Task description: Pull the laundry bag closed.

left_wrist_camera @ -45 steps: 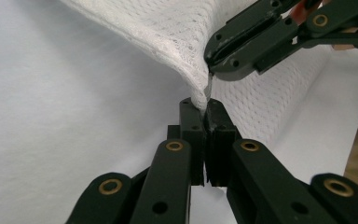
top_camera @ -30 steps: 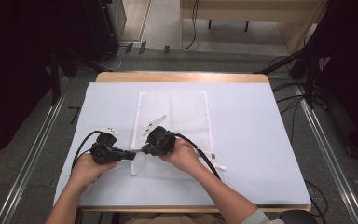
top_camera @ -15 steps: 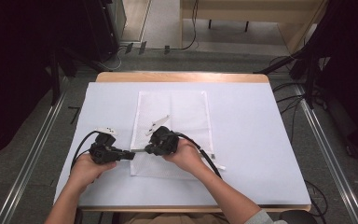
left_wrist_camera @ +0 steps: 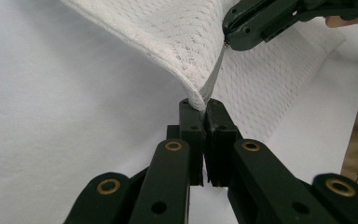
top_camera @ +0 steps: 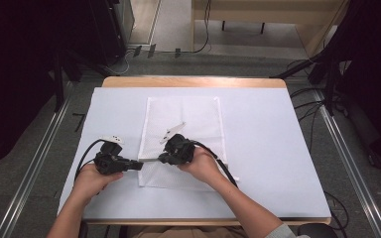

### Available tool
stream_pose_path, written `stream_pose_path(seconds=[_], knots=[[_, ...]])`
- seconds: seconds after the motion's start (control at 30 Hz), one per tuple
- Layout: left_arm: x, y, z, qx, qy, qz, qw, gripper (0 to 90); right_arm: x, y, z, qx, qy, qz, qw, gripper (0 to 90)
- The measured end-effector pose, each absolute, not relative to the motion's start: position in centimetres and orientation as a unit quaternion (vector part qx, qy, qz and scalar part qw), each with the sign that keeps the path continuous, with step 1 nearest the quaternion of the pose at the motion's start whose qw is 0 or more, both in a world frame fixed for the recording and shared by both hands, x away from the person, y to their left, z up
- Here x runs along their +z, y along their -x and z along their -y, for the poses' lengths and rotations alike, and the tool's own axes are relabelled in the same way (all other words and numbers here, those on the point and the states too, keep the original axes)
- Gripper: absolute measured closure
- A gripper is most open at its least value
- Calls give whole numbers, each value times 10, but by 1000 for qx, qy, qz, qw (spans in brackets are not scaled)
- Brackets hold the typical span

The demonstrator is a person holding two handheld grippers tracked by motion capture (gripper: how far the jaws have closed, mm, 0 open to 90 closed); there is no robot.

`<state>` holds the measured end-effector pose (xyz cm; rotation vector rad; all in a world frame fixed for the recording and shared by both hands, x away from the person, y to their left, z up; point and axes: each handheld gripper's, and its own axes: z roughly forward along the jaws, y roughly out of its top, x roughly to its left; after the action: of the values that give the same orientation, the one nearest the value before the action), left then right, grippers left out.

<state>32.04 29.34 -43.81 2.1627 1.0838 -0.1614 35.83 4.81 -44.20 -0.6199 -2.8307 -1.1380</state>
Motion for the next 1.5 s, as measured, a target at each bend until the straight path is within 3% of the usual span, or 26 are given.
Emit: stream_pose_path(seconds=[1.5], knots=[[-438, -317, -300, -68, -832, -420, 355, 882, -446, -361, -12, -356, 218, 909, 16, 885]])
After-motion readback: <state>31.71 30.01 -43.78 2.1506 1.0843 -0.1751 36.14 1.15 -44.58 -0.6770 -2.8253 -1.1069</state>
